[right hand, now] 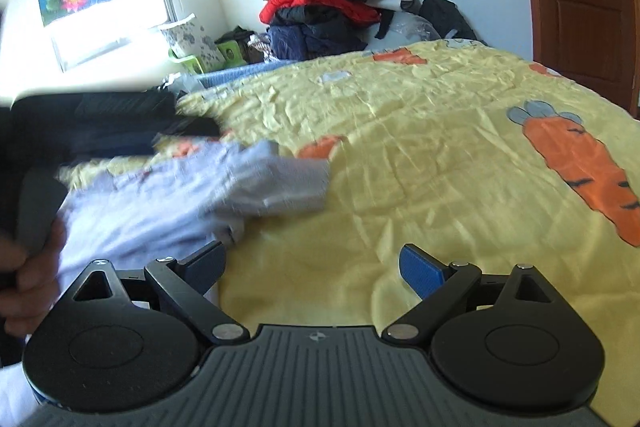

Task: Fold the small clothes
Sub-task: 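Lower the right tool to the sweater's side edge and grip it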

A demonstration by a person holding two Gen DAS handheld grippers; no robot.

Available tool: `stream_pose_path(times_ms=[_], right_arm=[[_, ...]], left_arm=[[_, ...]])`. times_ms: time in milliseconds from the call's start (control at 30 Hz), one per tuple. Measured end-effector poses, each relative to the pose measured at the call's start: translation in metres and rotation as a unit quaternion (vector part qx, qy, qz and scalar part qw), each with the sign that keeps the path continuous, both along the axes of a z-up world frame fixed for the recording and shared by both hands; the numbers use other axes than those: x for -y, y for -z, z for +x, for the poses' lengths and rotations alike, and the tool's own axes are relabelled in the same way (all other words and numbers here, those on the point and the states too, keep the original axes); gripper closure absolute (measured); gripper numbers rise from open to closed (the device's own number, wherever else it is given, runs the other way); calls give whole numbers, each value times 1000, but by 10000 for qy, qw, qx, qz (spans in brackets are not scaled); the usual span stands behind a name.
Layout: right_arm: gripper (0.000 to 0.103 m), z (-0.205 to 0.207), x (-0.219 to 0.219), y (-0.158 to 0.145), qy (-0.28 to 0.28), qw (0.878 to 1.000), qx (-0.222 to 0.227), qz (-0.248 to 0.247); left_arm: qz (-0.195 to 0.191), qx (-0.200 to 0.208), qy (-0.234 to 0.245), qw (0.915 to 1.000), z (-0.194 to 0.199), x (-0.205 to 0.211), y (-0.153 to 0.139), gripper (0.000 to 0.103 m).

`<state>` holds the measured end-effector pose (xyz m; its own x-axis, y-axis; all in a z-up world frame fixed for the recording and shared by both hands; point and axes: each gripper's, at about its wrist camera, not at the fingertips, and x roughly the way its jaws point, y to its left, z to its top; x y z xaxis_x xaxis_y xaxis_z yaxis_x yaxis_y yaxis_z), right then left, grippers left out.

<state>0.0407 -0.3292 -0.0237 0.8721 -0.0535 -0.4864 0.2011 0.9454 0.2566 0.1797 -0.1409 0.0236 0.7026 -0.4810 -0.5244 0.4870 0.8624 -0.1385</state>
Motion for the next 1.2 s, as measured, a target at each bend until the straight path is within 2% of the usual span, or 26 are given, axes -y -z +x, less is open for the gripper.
stream_pose_path(times_ms=[67,167,300,333,400,500,567,600,667,767,833,900,933,1000,1100,1167,1200], right_arm=[[13,11,3,-3,-127,9994,94,298],[15,33,10,0,-387,9919,80,1210],[20,53,25,19,-328,9639,-117,2641],[21,54,28,21,-246,9598,-15,2796],[27,61,33,23,-10,9597,53,2808],[48,76,44,28,233,9531,121,3015],[83,87,49,33,274,9495,76,3124],[90,91,49,35,316,9499,66,3110],[94,93,50,33,325,9530,142,3010],[95,96,47,13,138,9632,490,2641],[95,93,43,-7,-43,9683,944,2313],[95,90,41,-20,-155,9716,1250,2002],[95,91,43,-22,-157,9734,1262,1906],[95,95,48,-14,-53,9779,963,1855],[91,103,59,13,141,9792,200,2012],[81,100,62,23,403,9776,-38,2066],[76,96,64,23,538,9775,-5,2040]], left_arm=[[-46,-119,-315,9994,7,-25,3,20],[57,-199,-776,9968,13,-60,9,20],[319,-116,-1272,9913,13,-97,18,20],[357,-122,-1361,9900,13,-103,21,20],[398,-162,-1508,9876,15,-114,25,20],[351,-245,-1603,9861,18,-123,31,20],[362,-239,-1598,9862,17,-125,33,20],[389,-221,-1585,9863,17,-124,34,20],[448,-147,-1599,9860,16,-123,34,20],[463,-36,-1744,9836,18,-123,32,20],[374,-1,-1852,9820,20,-126,30,19],[416,7,-1926,9804,23,-126,30,13],[474,-3,-1960,9795,25,-126,32,12],[605,-59,-1975,9784,27,-125,36,12],[819,-210,-1958,9770,32,-123,45,12],[871,-268,-1958,9764,33,-123,49,12],[858,-262,-1971,9763,32,-124,49,12]])
